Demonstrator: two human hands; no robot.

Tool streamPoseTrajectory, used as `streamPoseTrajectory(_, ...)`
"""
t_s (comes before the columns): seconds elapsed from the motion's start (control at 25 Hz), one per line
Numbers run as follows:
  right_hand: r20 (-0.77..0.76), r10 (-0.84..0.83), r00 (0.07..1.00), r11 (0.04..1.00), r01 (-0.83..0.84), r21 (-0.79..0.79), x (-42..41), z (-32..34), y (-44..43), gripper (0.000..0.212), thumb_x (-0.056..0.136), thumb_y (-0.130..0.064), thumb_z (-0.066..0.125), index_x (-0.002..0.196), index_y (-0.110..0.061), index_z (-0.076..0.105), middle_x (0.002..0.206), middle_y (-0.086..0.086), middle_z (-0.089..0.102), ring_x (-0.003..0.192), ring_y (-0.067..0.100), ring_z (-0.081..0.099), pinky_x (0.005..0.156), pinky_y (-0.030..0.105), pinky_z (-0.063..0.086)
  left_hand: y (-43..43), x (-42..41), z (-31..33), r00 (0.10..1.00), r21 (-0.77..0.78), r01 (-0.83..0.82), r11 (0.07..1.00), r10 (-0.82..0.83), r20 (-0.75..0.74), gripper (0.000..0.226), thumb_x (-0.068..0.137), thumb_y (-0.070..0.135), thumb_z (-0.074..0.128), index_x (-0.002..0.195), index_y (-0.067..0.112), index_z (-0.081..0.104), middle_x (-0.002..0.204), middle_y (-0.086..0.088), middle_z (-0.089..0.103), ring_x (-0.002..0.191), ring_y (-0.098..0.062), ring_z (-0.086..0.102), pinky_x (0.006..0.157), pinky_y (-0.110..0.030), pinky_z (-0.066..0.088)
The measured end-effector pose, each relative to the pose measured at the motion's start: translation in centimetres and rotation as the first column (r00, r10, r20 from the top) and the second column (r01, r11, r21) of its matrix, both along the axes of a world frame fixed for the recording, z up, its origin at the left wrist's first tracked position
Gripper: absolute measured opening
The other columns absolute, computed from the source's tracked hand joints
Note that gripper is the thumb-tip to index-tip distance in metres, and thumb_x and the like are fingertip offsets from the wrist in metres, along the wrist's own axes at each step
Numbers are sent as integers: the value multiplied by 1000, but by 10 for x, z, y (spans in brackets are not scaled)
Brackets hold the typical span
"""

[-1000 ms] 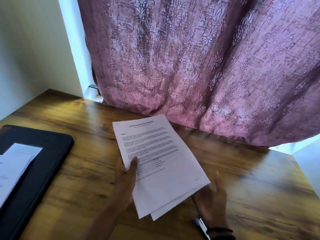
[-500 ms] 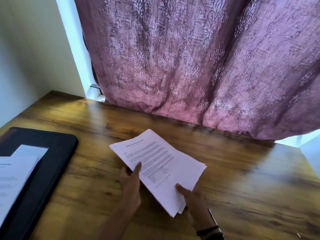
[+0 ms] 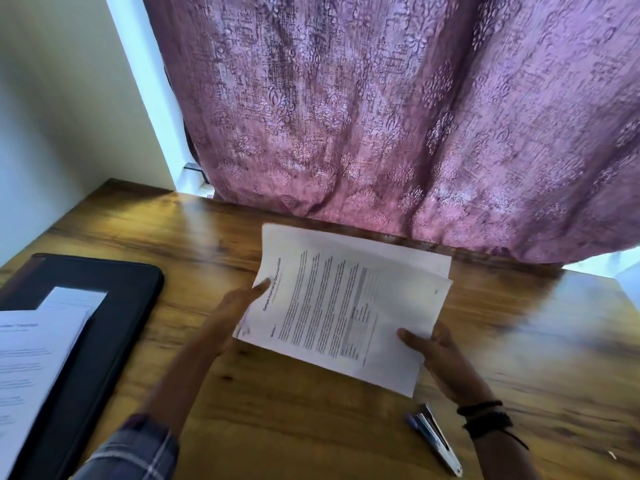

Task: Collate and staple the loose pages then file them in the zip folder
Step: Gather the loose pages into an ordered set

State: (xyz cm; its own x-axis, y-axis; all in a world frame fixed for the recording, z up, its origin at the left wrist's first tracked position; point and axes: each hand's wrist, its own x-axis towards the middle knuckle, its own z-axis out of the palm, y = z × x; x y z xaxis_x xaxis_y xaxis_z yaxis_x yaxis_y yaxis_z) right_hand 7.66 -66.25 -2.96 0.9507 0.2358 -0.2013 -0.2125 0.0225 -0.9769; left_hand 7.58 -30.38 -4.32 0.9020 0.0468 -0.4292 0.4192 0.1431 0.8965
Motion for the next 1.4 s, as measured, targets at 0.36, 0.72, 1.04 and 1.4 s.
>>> streamPoseTrajectory(0.36, 266, -99, 959, 993, 113, -39, 10, 15, -3, 36, 80, -12, 69, 106, -36, 73, 110, -2, 74, 104, 13, 68, 86, 29, 57, -18, -1, 22, 902, 102, -43, 994, -5, 433, 10, 88, 13, 65, 93, 16, 73, 98, -9, 75, 82, -27, 73, 65, -37, 58)
streamPoseTrajectory(0.72, 303, -199, 932, 967, 237, -95, 5, -16, -1, 40, 79, 1, 74, 116, -14, 66, 110, 2, 74, 105, 20, 70, 84, 32, 59, -32, -7, 5, 878, 87, -124, 988, 69, 474, 30, 85, 15, 71, 113, 6, 65, 104, -8, 74, 91, -29, 71, 70, -41, 59)
streamPoseTrajectory(1.04, 392, -217, 894, 941, 298, -159, 0, -20, 17, 39, 88, 0, 67, 113, -29, 60, 109, 0, 71, 102, 13, 69, 78, 30, 59, -49, -10, 8, 864, 122, -168, 978, 86, 497, 18, 92, 8, 59, 105, 21, 63, 97, 13, 74, 90, -14, 72, 62, -24, 57)
streamPoseTrajectory(1.4, 362, -182, 914, 878, 317, -358, -4, -51, 8, 33, 92, 3, 60, 124, -2, 54, 112, 10, 65, 107, 26, 61, 78, 19, 57, -51, -14, -17, 806, 208, -135, 969, -15, 592, 31, 98, 18, 49, 128, 8, 47, 116, -9, 62, 106, -23, 65, 74, -36, 60)
